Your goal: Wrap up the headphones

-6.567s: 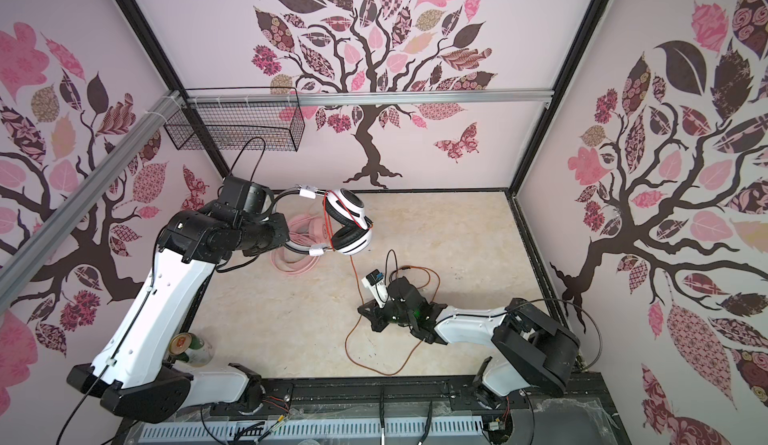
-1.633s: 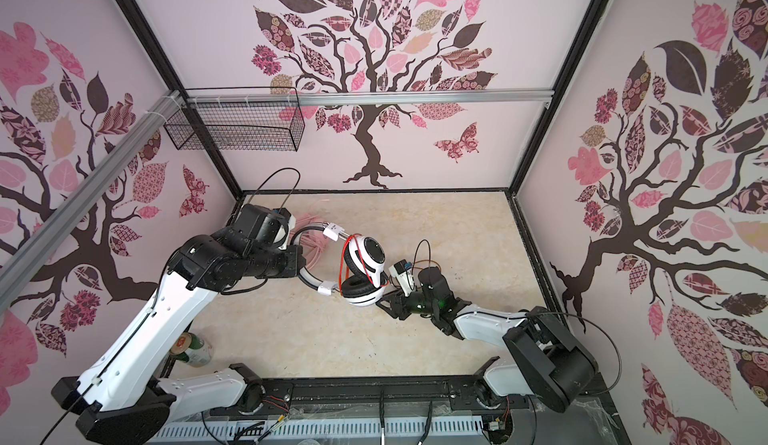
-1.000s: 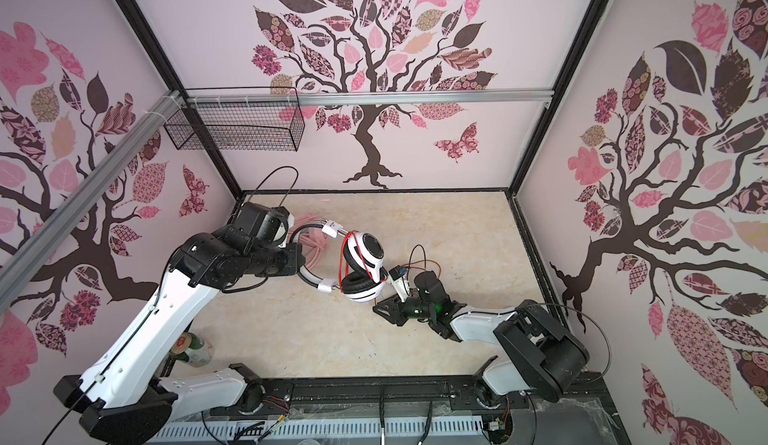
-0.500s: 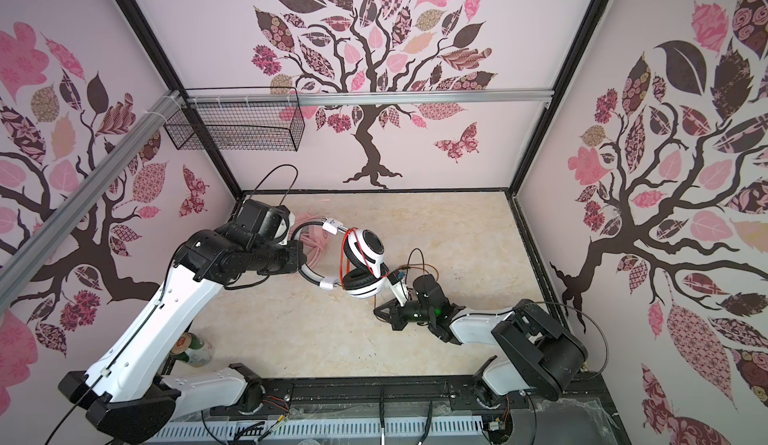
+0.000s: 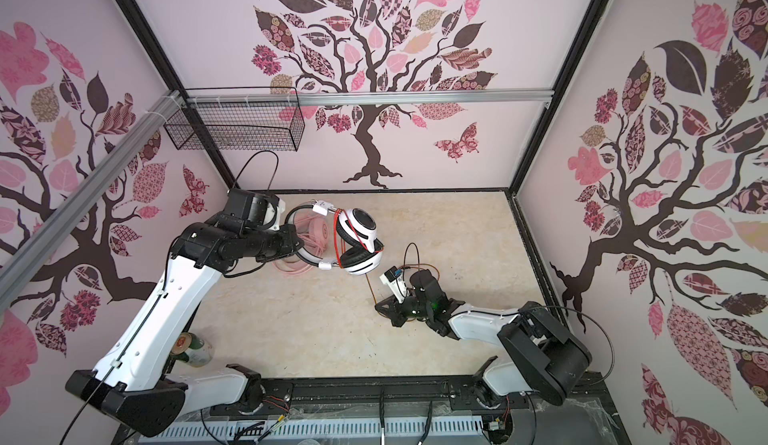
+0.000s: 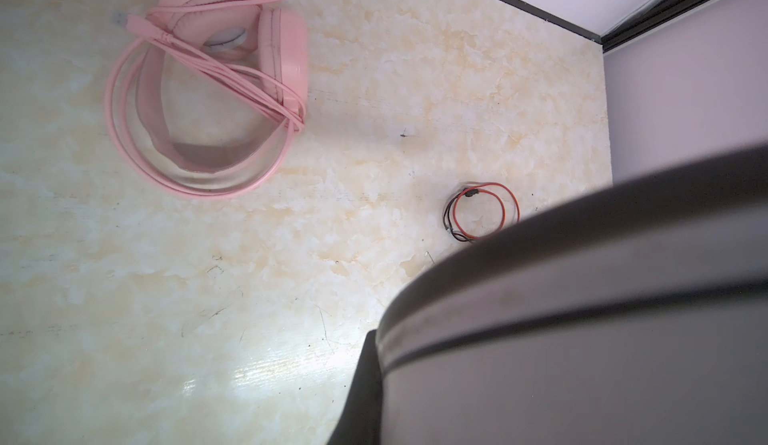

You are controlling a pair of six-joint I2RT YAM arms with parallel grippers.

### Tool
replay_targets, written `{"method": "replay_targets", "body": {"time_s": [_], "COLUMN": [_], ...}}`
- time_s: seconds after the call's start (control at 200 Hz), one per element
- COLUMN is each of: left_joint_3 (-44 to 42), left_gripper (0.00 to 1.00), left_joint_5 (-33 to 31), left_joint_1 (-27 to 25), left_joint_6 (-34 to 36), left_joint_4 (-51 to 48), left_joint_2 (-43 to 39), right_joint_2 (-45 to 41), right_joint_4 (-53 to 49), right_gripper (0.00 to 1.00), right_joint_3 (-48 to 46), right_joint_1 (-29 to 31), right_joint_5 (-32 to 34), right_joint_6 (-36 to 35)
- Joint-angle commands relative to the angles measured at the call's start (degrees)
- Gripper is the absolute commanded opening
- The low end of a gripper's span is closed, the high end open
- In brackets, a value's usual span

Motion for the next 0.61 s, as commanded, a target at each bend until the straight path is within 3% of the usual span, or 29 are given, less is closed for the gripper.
{"method": "replay_targets", "body": {"time_s": [0.0, 0.155, 0.225, 0.6], "left_joint_3": [1.9, 0.0, -0.4, -1.2], "left_gripper": [0.0, 0.0, 0.0, 0.0], "left_joint_5": [4.2, 3.9, 3.7, 3.6], "left_joint_1": [0.3, 0.3, 0.3, 0.3], "left_joint_6": [-1.7, -1.5, -1.4, -0.9], "left_joint_4": [6.5, 6.3, 5.7, 5.2], "left_joint_2": [-0.8, -2.0, -2.3, -3.7], "right_joint_2": [0.0, -0.6, -1.2, 2.7], "right_joint_4": [-5.1, -3.7, -3.1, -1.4], "right_gripper": [0.21, 0.38, 0.42, 0.42], "right_joint_3": [1.6, 1.8, 1.7, 5.2], "right_joint_1": [0.2, 0.1, 0.1, 0.3], "right_joint_5": [4.7, 8.7, 9.2, 4.1], "right_joint_6": [-3.1, -2.9, -2.7, -2.4]}}
